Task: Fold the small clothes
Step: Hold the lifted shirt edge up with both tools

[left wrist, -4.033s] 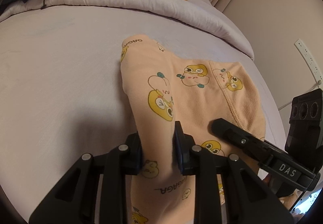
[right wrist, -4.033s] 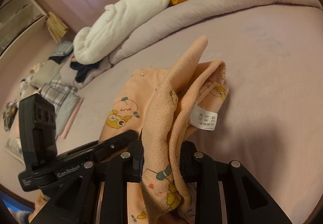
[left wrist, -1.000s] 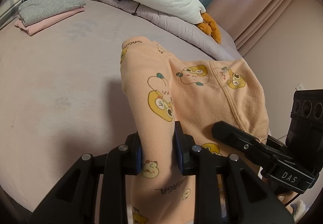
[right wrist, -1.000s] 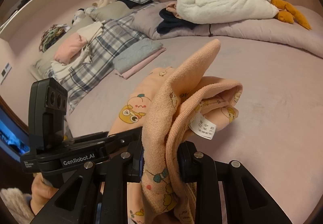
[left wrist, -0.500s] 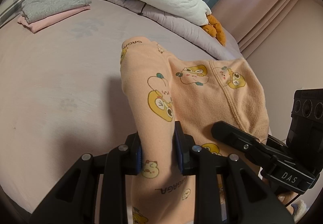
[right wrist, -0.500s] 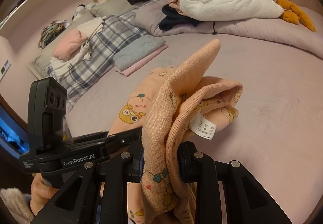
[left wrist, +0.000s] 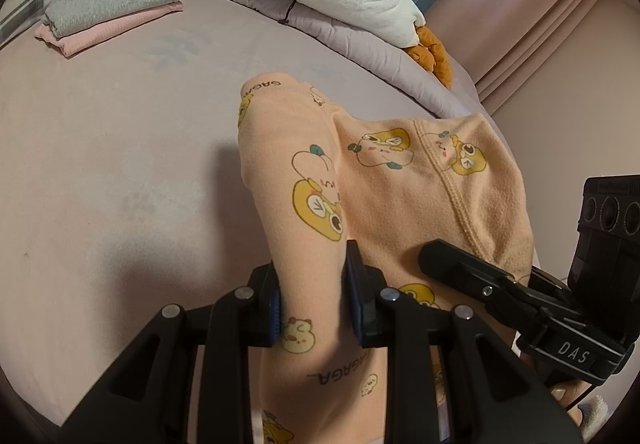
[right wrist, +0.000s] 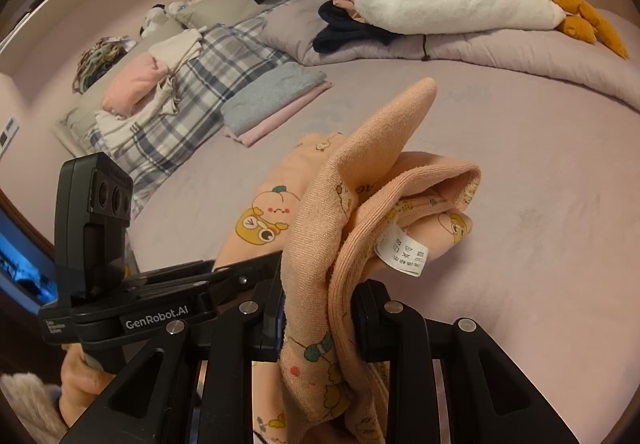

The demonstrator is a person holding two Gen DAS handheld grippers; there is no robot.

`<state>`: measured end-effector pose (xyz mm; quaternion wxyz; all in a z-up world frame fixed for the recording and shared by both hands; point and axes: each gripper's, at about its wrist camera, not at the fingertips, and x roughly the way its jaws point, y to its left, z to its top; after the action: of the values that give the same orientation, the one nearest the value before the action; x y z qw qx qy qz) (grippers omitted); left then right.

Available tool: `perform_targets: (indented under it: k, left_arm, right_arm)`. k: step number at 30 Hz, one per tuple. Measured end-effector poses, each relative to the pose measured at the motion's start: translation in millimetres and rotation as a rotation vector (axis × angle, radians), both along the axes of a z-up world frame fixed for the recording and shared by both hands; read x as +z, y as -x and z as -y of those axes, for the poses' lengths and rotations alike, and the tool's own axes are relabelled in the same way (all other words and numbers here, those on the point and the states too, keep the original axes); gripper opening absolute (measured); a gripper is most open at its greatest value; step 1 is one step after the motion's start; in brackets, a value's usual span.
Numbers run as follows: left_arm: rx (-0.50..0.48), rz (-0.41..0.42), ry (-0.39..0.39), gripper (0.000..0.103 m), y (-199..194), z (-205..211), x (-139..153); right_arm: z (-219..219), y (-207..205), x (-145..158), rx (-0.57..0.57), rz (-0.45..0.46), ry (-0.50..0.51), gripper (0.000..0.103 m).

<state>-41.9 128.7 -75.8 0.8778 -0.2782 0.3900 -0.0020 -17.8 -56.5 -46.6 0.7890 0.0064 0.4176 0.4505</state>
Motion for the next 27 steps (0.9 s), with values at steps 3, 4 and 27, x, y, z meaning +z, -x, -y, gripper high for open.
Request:
perform_targets:
  k: [3,4,27]
  left_arm:
    - [-0.002,-0.002,-0.003,0.026,-1,-1,-1]
    - [-0.002,-0.003,-0.003,0.026,-2,-1,-1]
    - [-0.011,-0.037,-0.017,0.026,-20,0,-10]
  right_arm:
    - [0,0,0,0.0,-0.001,0.0,0.028]
    - [0,0,0,0.0,-0.001,-0.001,0.028]
    - [-4,-11,-9,-0.011,-0.026,-0.004,0.028]
